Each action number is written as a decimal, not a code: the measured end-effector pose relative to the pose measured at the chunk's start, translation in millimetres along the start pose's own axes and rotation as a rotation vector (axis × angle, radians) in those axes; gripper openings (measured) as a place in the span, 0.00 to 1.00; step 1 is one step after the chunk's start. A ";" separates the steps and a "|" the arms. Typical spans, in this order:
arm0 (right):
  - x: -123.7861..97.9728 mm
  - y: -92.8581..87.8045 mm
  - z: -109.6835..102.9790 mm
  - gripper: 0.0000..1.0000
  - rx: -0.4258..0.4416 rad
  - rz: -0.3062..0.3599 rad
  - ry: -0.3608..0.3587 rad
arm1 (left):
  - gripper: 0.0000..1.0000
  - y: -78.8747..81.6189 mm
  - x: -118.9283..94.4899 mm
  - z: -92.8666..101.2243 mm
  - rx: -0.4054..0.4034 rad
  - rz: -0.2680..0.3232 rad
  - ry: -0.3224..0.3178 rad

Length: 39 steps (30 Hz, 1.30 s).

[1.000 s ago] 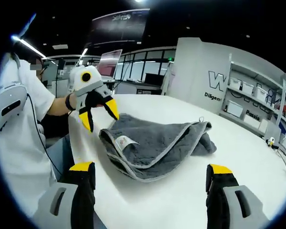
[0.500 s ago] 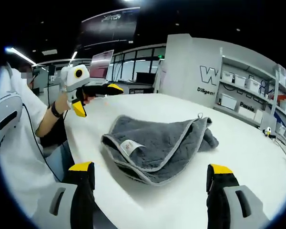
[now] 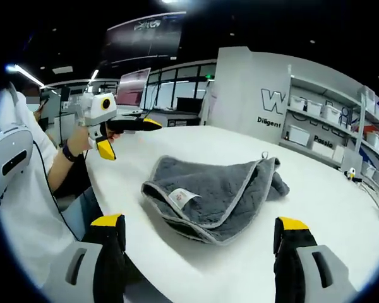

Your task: Open the folded towel by lifting each exposed corner and separating the folded layers until the towel lies flat within the target outline without major curled edges

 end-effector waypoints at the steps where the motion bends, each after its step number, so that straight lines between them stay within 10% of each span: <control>1: -0.8 0.1 -1.6 1.00 0.002 0.002 -0.001 | 0.97 -0.4 -0.4 0.1 -0.001 0.001 0.004; 16: -8.1 2.1 -7.7 1.00 0.001 0.029 -0.028 | 0.99 -6.8 -4.1 -1.5 -0.002 -0.049 0.086; 39: -22.5 -0.6 -13.1 0.99 0.009 0.030 -0.072 | 0.74 0.9 84.3 21.2 0.206 -0.179 0.074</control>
Point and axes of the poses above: the point that each gripper's makers call its tool centre point, and the gripper's own axes: x roughly forward along the fingers, z roughly to its right, y roughly out of its top, the point moved 8 cm from there along -x, roughly backward along the fingers, and after that the axes turned 15 degrees about -y, right-handed, at the moved point
